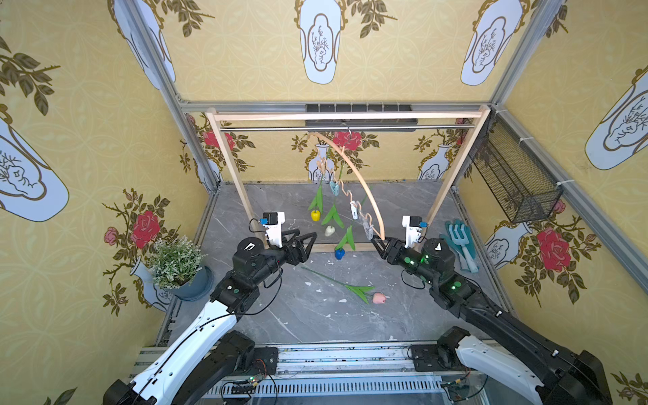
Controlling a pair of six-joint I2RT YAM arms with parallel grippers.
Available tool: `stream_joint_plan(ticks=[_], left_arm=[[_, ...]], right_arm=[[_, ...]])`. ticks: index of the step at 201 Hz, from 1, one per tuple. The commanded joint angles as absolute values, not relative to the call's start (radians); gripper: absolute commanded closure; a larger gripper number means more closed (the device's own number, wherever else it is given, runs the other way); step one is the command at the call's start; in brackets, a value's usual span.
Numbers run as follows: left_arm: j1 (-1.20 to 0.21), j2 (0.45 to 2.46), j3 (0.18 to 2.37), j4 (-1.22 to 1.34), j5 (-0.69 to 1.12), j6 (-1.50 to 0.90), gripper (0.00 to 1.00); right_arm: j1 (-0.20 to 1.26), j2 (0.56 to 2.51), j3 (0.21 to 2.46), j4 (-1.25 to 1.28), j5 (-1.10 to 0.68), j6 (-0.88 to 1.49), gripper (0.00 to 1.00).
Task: Dry the flowers on a clothes hanger
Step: Clamp the flower onto the hanger, then pick up the flower at the center of the board.
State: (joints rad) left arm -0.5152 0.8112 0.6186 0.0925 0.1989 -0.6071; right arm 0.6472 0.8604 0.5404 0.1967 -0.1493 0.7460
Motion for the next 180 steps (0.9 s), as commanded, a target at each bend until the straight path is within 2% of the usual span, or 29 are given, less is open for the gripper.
stream_joint_plan(ticks=[1,34,62,102,128,180], left_arm=[[-0.514,0.791,0.649,-0.076,0.098,-0.652,0.21],[-0.523,0.728,0.674,-0.273,0.003,-0.693,0.22],[-0.526,0.738,0.728,-0.480,-0.073,-0.767,0.24],[-0.567,0.712,0.791,-0.712,-0.179,-0.845,0.26],[-0.578,0.678,0.819,-0.844,-0.217,-0.891,0.27],[-0.584,0.635,0.850,-0.924,-0.261,-0.914,0.28]], right_arm=[[0.641,0.833,0.556,0.042,0.012,0.691,0.29],[0.631,0.845,0.612,-0.027,0.122,0.625,0.23],[0.616,0.885,0.602,0.037,0.144,0.624,0.18],[0.594,1.064,0.622,0.159,0.001,0.687,0.17],[0.568,1.191,0.644,0.230,-0.096,0.727,0.22],[0.561,1.357,0.667,0.357,-0.208,0.721,0.28]])
